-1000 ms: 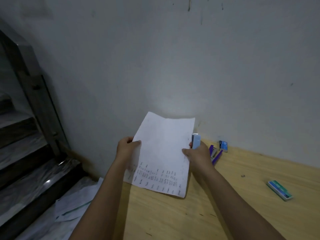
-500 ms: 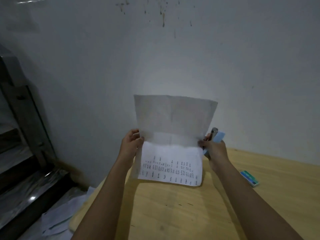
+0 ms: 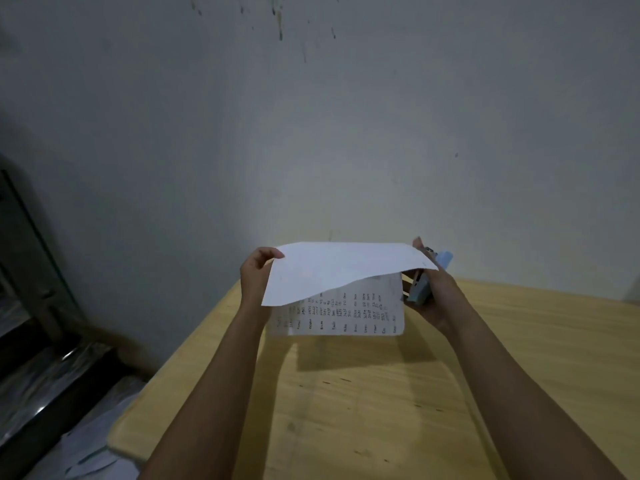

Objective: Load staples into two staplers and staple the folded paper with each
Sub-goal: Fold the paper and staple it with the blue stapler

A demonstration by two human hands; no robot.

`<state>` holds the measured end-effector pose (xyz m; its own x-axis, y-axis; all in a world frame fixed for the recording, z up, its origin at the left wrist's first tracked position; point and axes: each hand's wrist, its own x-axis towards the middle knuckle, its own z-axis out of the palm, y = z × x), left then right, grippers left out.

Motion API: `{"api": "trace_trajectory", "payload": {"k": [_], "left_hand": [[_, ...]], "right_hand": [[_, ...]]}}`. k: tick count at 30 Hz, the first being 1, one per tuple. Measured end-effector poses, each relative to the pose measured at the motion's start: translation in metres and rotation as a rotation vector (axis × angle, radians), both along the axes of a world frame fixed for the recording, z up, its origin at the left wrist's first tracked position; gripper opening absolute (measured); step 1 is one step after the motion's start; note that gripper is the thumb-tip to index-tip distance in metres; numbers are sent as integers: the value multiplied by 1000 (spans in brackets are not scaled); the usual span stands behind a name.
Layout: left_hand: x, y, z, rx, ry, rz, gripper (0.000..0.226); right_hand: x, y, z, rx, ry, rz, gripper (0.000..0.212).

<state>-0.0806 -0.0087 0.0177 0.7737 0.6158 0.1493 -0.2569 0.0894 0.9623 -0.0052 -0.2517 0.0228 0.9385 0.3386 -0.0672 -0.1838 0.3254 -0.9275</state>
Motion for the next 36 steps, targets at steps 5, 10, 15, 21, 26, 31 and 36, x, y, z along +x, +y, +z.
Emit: {"api": "trace_trajectory", "payload": {"k": [5,10,15,21,26,31,36], "left_hand": [[-1,-7,-2,-25,-33,-63,28],[0,-13,0,-205,-45,-148,24],[4,-12,-14,25,193,-278,44],[6,-15,-24,7,90,-178,44],[8,-17,-29,63,161,-219,40],[9,-22,-38,9,153,-287,23],[13,-19,-34,-145,60,-186,21]], "right_hand": [[-2,-14,2,18,39,-29,17],[-4,-13,-2,-27,35,-182,26],[1,-16,-10,47,62,-302,25],[1,-21,-14,-233,-67,-168,42],[3,-21,-17,-117,-67,-339,36],[7,-24,-18,16,-59,-335,32],[5,-27,-21,-25,-49,-224,33]]}}
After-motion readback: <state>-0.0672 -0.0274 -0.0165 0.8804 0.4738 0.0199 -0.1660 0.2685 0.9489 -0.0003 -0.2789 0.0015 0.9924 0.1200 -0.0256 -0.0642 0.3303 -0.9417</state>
